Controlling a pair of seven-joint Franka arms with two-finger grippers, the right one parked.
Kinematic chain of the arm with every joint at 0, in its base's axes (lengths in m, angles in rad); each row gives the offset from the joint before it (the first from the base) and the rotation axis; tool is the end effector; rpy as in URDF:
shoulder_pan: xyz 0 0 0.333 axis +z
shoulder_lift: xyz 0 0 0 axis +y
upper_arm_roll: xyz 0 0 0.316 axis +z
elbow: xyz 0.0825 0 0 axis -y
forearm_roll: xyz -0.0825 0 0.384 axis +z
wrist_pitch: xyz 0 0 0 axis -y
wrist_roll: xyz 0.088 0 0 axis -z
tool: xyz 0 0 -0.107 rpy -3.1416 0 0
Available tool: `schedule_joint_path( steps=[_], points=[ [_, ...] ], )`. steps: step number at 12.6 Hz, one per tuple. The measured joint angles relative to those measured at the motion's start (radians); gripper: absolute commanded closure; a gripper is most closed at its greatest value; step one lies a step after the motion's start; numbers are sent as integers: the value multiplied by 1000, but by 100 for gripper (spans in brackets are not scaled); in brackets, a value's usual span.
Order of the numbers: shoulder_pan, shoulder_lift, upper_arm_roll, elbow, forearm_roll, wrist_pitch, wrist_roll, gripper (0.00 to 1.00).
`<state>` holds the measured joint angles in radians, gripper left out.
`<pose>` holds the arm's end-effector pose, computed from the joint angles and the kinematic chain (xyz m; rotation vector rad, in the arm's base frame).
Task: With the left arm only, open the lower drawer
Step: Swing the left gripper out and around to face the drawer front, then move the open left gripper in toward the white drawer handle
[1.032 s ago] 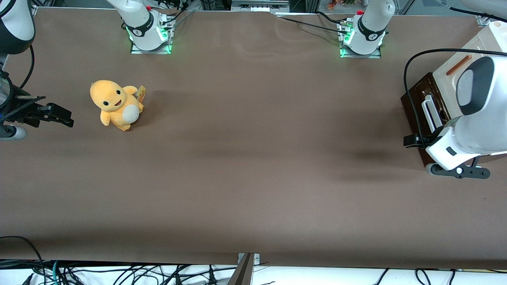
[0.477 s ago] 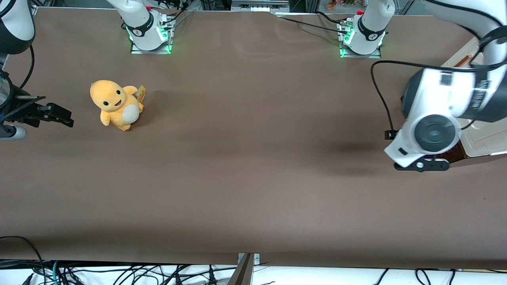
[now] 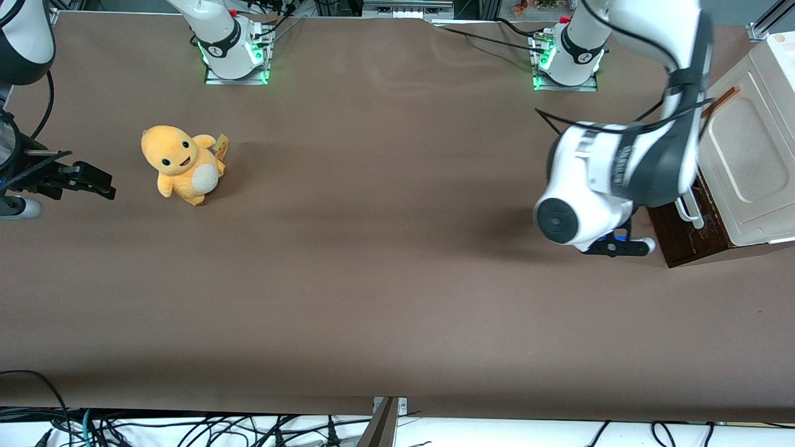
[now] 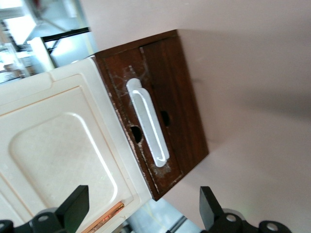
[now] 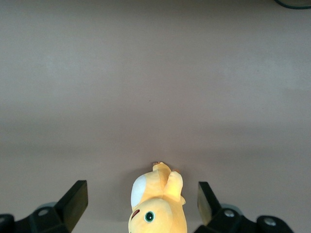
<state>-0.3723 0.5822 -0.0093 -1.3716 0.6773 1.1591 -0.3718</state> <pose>0.6123 -0.1545 0.3737 -2.1614 -0.0006 0.5421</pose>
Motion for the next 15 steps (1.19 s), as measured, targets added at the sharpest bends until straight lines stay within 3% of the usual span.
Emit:
schedule_joint_path(
  steps=[3, 9, 15],
  points=[
    [-21, 44, 0, -57, 78, -3, -116, 0],
    [-65, 138, 0, -132, 148, -27, -366, 0],
    [-71, 150, 1, -221, 167, -29, -449, 0]
  ],
)
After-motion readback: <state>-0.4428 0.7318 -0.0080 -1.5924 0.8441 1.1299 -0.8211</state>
